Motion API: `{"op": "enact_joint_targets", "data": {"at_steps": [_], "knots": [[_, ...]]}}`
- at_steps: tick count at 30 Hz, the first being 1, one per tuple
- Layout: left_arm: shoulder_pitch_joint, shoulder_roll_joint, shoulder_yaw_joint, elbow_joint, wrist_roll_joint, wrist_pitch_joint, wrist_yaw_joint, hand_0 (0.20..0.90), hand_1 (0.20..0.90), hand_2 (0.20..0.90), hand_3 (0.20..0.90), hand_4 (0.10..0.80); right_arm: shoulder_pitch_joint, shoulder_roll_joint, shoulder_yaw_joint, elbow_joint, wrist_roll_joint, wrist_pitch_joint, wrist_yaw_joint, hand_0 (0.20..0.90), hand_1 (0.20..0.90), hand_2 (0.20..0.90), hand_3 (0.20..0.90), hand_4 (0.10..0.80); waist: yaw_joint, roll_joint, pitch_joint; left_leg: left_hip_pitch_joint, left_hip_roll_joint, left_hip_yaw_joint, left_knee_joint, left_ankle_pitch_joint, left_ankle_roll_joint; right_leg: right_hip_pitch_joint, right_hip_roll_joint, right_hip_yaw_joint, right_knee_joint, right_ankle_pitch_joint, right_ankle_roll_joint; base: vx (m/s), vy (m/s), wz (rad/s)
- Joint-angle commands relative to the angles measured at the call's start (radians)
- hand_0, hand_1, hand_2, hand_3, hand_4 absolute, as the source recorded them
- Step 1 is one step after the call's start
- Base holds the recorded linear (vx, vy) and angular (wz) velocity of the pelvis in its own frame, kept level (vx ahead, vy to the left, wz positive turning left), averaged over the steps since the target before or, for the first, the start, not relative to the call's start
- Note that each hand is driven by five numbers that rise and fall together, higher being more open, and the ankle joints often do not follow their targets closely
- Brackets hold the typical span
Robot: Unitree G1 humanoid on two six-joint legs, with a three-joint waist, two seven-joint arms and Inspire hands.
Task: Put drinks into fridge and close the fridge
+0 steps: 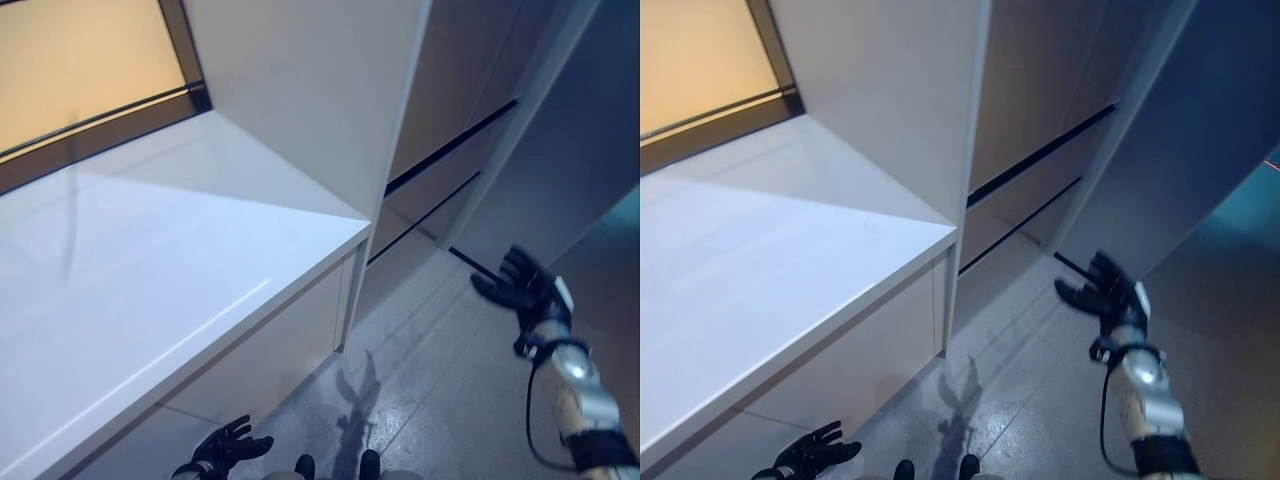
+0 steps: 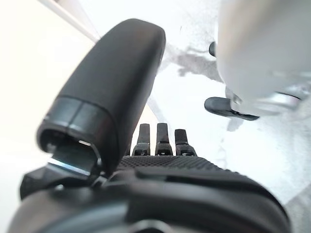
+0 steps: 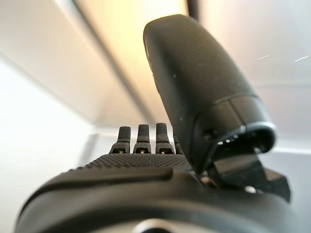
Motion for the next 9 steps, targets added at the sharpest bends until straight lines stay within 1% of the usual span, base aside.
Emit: {"op": "enact_joint_targets", "data": {"at_steps": [1, 4, 8, 9], "knots": [[0.006, 0.008, 0.008, 0.026, 0.025, -0.024, -0.028, 0.900, 0.900, 0.900, 0.900, 0.800, -0.020, 0.024, 0.027, 0.019, -0.023, -0.053, 0.124, 0.900, 0.900, 0.900, 0.900, 0.800, 0.007, -0.028, -0.059, -0.019, 0.002, 0.073, 0.026, -0.020, -0.015, -0.011, -0.006, 0.020, 0.011, 0.020, 0.027, -0.057, -0.040, -0.16], [0.000, -0.002, 0.016, 0.040, 0.001, -0.018, -0.028, 0.900, 0.900, 0.900, 0.900, 0.800, 0.009, 0.075, 0.088, 0.131, -0.030, -0.018, 0.164, 0.900, 0.900, 0.900, 0.900, 0.800, -0.001, -0.029, -0.061, -0.007, 0.008, 0.091, 0.029, -0.023, -0.017, 0.002, -0.001, 0.012, 0.013, 0.013, 0.020, -0.040, -0.026, -0.06], [-0.020, -0.005, 0.016, 0.081, -0.002, -0.017, -0.043, 0.900, 0.900, 0.900, 0.900, 0.800, 0.002, 0.129, 0.151, 0.351, -0.082, -0.025, 0.206, 0.900, 0.900, 0.900, 0.900, 0.800, 0.005, -0.026, -0.063, 0.006, 0.010, 0.093, 0.027, -0.022, -0.017, 0.021, 0.005, 0.006, 0.014, 0.003, 0.012, -0.003, -0.008, 0.01], [-0.024, -0.006, 0.015, 0.091, 0.001, -0.020, -0.047, 0.900, 0.900, 0.900, 0.900, 0.800, -0.001, 0.138, 0.162, 0.393, -0.092, -0.030, 0.198, 0.900, 0.900, 0.900, 0.900, 0.800, 0.007, -0.025, -0.064, 0.009, 0.011, 0.091, 0.026, -0.022, -0.016, 0.025, 0.005, 0.005, 0.014, 0.001, 0.010, 0.007, -0.002, 0.03]]}}
